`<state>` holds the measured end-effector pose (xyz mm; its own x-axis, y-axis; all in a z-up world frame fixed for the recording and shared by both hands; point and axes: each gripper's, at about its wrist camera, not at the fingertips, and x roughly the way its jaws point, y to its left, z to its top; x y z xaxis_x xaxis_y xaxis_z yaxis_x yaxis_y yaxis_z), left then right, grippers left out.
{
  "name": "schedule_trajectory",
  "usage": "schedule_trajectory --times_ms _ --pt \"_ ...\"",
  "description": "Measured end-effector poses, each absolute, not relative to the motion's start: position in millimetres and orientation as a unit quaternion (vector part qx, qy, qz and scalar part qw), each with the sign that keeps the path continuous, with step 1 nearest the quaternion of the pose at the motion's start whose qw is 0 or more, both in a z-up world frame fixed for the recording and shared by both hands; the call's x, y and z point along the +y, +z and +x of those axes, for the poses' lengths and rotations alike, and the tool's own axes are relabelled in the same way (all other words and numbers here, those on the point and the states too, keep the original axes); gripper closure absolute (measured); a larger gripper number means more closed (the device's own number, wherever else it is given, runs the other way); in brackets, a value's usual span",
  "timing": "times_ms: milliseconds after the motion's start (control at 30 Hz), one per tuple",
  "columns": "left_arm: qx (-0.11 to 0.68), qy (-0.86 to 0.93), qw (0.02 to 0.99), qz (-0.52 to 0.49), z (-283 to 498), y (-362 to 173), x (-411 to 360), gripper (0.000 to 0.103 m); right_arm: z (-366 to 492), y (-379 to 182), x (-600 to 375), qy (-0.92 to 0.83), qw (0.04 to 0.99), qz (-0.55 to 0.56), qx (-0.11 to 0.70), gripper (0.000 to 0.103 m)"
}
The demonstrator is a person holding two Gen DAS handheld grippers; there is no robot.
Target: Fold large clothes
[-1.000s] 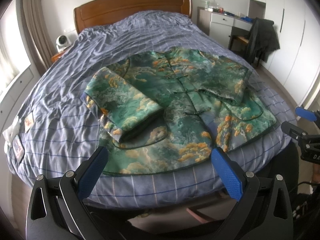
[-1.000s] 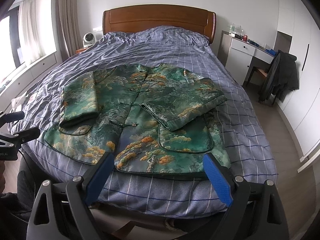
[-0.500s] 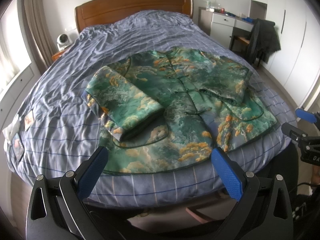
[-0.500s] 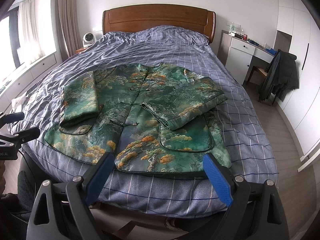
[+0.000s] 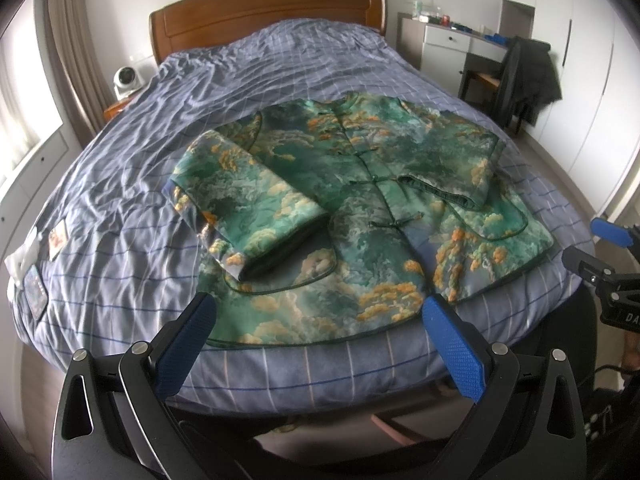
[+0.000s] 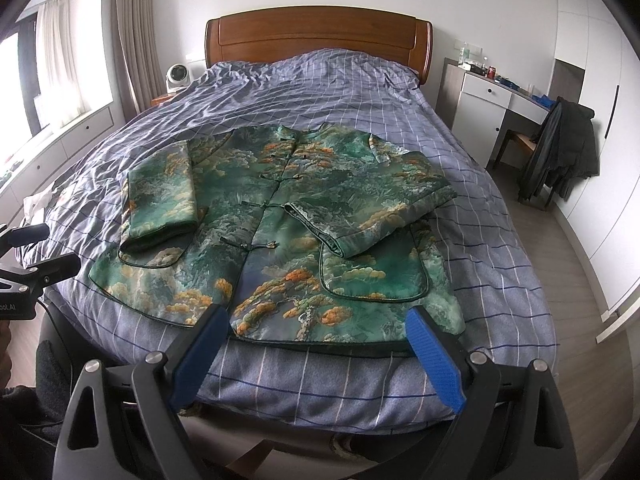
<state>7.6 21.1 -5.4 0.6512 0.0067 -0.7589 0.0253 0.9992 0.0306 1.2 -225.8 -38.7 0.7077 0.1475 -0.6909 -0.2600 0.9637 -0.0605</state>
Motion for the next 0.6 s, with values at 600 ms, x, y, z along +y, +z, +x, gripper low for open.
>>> schedule_trajectory --times_ms 600 --pt "0.417 -0.005 0.909 0.019 8.6 -4.8 21.7 0.0 2.5 -39.6 -225.7 0.111 0.921 -0.076 0.367 0.011"
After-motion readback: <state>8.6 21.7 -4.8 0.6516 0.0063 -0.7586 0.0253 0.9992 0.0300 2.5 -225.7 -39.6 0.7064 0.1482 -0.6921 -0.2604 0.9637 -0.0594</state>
